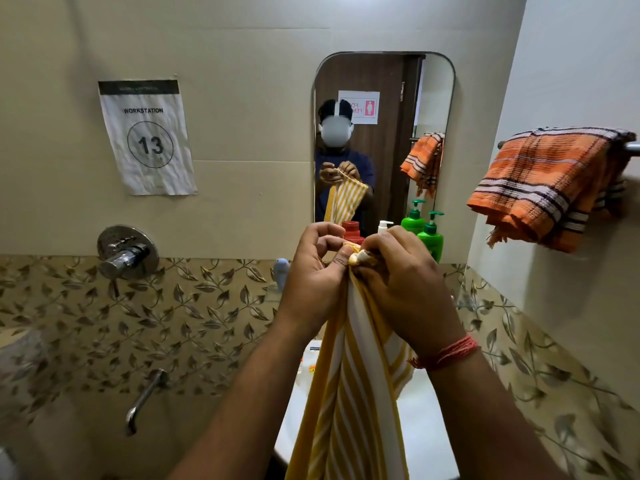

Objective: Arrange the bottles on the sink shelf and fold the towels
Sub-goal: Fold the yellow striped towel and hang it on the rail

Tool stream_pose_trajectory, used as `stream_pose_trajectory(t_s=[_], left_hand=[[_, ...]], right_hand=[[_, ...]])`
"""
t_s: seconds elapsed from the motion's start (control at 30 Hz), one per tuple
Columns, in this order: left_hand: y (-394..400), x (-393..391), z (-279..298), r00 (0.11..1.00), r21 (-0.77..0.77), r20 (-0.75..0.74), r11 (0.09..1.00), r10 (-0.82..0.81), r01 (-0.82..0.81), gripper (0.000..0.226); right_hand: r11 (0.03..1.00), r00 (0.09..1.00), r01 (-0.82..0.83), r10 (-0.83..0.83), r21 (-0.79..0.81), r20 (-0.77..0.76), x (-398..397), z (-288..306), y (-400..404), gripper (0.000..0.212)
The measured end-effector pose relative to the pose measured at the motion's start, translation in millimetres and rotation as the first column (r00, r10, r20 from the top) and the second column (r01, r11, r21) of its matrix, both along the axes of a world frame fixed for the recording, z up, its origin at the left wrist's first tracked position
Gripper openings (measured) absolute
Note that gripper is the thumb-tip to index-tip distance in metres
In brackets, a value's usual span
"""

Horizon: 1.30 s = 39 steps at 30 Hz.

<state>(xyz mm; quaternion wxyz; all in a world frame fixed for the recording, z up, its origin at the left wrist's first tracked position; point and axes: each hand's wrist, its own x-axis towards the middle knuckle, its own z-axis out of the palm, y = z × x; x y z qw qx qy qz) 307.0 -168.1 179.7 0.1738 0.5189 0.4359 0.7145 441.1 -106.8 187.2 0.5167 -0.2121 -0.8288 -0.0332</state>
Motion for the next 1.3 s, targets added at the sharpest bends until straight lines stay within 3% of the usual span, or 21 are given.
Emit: stream_pose_trajectory(t_s=[0.2,0.3,0.4,0.47,0.53,0.6,0.67,0.73,0.8,0.9,1.1,1.3], left_hand=[[13,6,-12,0.983,-0.037,0.145,0.992,-0.11,0.117,0.019],[22,10,-18,0.987,-0.064,0.145,0.995,-0.071,0.081,0.019],[33,10,-24,0.993,-0.113,0.115,0.994,0.018,-0.004,0.019],[40,8,-27,0.99,-0.128,0.118,0.99,0.078,-0.063,0.016],[47,6,-30,0.987,-0.113,0.112,0.988,0.114,-0.101,0.015],[52,7,-36,0.988,-0.119,0.096,0.986,0.124,-0.113,0.014],[56,12,-41,0.992,-0.143,0.084,0.987,0.09,-0.077,0.014],[57,20,-42,0.993,-0.133,0.122,0.991,-0.008,0.025,0.015],[56,28,-39,0.976,-0.12,0.177,0.981,-0.128,0.151,0.021],[57,29,-40,0.94,-0.114,0.232,0.953,-0.251,0.282,0.027],[52,18,-42,0.918,-0.102,0.297,0.947,-0.264,0.306,0.017],[48,12,-38,0.865,-0.077,0.402,0.931,-0.299,0.357,0.021]], right_hand=[[0.993,0.997,0.059,-0.063,0.1,0.041,8,-7,1,0.027],[0.995,0.998,0.042,-0.047,0.088,0.048,12,-11,0,0.032],[1.0,0.999,-0.021,0.02,0.017,0.029,25,-15,-4,0.023],[0.989,0.997,-0.067,0.073,-0.134,0.04,41,-15,-7,0.01],[0.938,0.958,0.009,0.091,-0.346,0.273,62,-10,-8,0.012],[0.896,0.757,0.224,0.089,-0.384,0.647,79,1,-11,0.017],[0.857,0.614,0.32,0.138,-0.405,0.777,82,14,-24,0.019],[0.875,0.636,0.262,0.161,-0.407,0.754,66,24,-36,0.022],[0.922,0.694,0.222,0.078,-0.316,0.716,42,31,-37,0.021],[0.915,0.742,0.321,-0.083,-0.243,0.666,23,35,-18,0.026],[0.93,0.838,0.309,-0.167,-0.199,0.519,24,23,2,0.023],[0.951,0.904,0.277,-0.21,-0.135,0.372,15,16,5,0.021]])
